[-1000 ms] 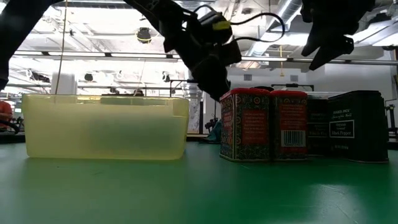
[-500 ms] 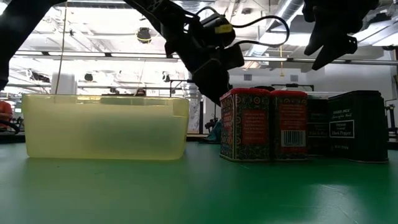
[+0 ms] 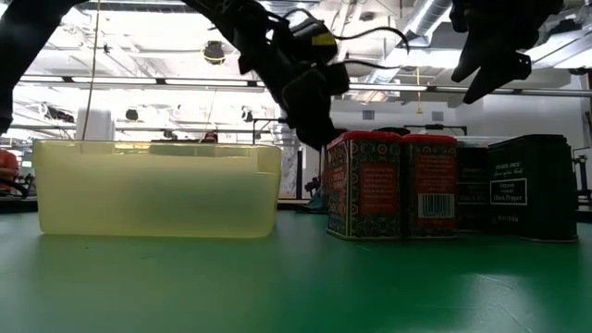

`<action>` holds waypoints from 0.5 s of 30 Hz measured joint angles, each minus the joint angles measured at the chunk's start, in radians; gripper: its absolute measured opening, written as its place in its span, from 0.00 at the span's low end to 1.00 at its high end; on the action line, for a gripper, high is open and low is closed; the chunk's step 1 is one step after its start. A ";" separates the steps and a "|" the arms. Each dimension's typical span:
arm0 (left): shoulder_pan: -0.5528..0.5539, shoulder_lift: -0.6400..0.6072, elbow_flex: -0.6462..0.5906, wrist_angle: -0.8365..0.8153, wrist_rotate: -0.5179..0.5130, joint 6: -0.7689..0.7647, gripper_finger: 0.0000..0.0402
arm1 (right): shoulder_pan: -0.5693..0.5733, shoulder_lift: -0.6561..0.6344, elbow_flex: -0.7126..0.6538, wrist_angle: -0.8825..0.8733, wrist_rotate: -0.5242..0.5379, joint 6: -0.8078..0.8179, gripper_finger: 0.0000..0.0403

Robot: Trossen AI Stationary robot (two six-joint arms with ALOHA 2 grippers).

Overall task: Sort spices by type
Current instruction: Put the top black spice bottle into the pink bin

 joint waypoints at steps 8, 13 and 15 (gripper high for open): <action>0.106 -0.098 0.001 -0.053 -0.021 -0.054 0.51 | -0.015 0.000 0.000 0.005 0.009 -0.021 0.81; 0.181 -0.145 0.001 -0.134 -0.034 -0.079 0.51 | -0.015 0.000 0.000 0.005 0.009 -0.022 0.81; 0.209 -0.163 0.001 -0.169 -0.048 -0.079 0.51 | -0.015 0.000 0.000 0.005 0.009 -0.023 0.81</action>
